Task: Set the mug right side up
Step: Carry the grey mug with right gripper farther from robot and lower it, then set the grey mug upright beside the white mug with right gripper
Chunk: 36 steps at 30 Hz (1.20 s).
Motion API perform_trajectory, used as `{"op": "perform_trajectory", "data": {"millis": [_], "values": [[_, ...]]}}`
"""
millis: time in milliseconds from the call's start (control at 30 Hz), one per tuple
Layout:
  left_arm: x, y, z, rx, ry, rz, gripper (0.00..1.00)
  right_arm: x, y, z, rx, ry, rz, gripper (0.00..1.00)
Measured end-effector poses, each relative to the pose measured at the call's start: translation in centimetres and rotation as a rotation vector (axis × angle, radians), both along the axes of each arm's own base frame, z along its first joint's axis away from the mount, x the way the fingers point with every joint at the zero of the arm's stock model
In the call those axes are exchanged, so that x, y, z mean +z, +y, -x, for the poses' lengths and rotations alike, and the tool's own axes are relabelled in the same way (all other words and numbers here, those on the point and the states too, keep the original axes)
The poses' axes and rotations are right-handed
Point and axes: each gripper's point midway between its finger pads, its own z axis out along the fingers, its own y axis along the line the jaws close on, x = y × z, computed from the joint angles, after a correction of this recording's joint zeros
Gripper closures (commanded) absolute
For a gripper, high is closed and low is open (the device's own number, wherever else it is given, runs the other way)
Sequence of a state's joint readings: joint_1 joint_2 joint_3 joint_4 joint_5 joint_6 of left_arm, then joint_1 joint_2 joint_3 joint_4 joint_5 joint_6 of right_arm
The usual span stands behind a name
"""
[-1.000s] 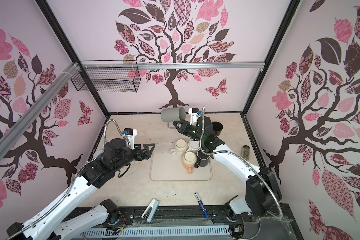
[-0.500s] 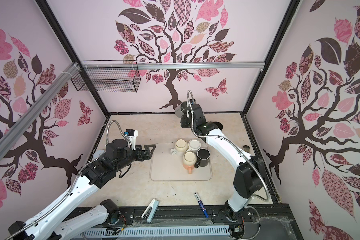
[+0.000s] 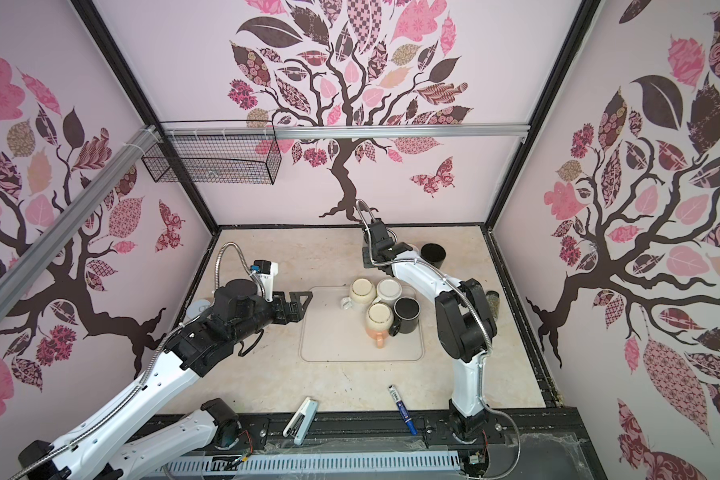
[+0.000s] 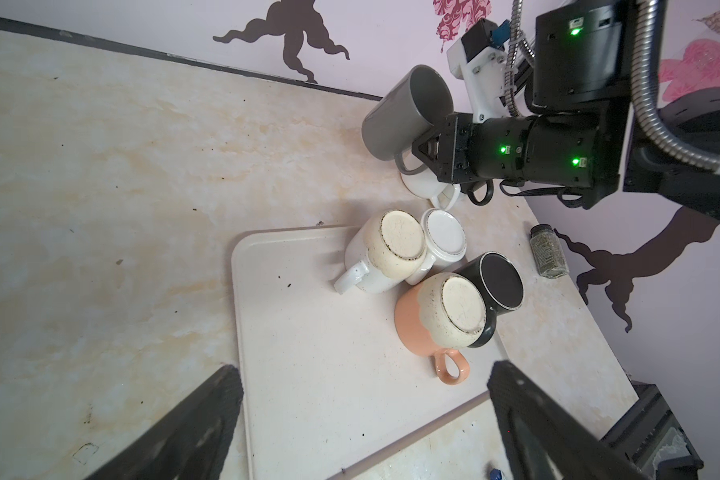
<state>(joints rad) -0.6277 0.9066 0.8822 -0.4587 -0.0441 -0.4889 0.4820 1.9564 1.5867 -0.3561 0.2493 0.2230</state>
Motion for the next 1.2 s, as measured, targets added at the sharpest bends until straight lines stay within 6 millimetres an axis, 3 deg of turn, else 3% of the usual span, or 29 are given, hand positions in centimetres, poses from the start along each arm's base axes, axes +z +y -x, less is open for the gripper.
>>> {"op": "perform_trajectory", "data": {"millis": [733, 1200], "values": [[-0.5, 0.0, 0.3, -0.007, 0.008, 0.000, 0.04, -1.4, -1.6, -0.1, -0.018, 0.043, 0.044, 1.00], [-0.3, 0.0, 0.6, -0.018, 0.006, 0.015, 0.04, -4.1, -2.5, 1.9, -0.016, 0.135, 0.089, 1.00]]}}
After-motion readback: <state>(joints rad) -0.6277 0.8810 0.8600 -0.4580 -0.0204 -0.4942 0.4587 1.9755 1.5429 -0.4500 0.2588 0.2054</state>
